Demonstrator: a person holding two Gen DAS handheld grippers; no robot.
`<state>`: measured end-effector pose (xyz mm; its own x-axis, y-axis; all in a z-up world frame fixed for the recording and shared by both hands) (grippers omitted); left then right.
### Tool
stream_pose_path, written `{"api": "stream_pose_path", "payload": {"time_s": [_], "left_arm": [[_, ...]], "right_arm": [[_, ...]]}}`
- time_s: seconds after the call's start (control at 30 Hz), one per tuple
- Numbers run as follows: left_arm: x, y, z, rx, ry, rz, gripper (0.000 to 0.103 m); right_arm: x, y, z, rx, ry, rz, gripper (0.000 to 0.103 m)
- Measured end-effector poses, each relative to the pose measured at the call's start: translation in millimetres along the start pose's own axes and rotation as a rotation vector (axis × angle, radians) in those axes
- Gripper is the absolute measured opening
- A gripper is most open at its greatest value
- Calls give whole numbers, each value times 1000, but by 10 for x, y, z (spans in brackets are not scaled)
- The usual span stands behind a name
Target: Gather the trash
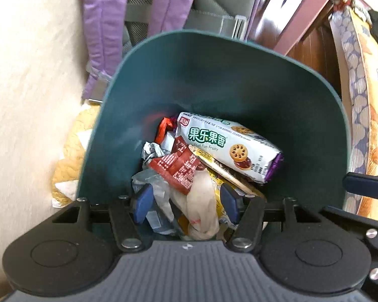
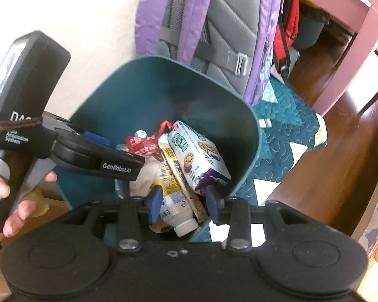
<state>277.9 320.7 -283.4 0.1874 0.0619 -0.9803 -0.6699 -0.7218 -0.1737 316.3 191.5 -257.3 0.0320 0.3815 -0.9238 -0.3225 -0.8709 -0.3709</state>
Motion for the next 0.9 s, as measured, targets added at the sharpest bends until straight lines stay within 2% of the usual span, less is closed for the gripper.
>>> {"api": "stream_pose_path", "payload": {"time_s": [0.27,0.57,0.67,0.9], "left_arm": [[-732,249,20,-46,25,-148,58],[-1649,680,-271,-40,85,-340,58],[-1928,848,-374,-31,103,-401,67],[-2443,1200,-498,-33,114,-505,67]], "right_arm": [[-657,65,150,-58,-9,-150,49],[-1395,256,266,-97,-22,-320,57],[-1645,363,282,-99,-17,-373,61],[-2203,643,367,-112,10,-483,69]]}}
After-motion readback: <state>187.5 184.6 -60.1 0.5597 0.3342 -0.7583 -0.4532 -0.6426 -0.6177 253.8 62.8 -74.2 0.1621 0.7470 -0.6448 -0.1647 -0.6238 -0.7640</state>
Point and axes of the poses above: each gripper's, at about its wrist camera, not at the fingertips, and x roughly the way its jaws point, z to its left, y to its underside, the point moved 10 cm from there along x, roughly the way its jaws point, and after that the axes turned 15 degrees about -x, right-handed, at the moved point
